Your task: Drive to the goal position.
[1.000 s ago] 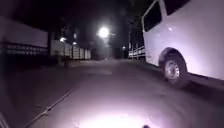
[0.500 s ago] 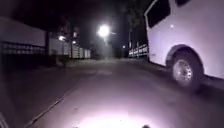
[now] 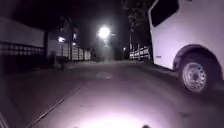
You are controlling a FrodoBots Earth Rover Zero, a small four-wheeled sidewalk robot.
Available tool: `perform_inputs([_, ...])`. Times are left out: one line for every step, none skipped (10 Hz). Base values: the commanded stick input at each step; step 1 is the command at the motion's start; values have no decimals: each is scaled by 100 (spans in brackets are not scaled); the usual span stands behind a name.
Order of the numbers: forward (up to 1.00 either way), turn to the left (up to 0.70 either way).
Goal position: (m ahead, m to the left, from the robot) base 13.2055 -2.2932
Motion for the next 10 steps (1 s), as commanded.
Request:
perform_inputs([70, 0])
perform_inputs([70, 0])
perform_inputs([70, 0])
perform_inputs([70, 0])
perform_inputs([70, 0])
perform_inputs([70, 0])
perform_inputs([70, 0])
perform_inputs([70, 0])
perform_inputs([70, 0])
perform_inputs([70, 0])
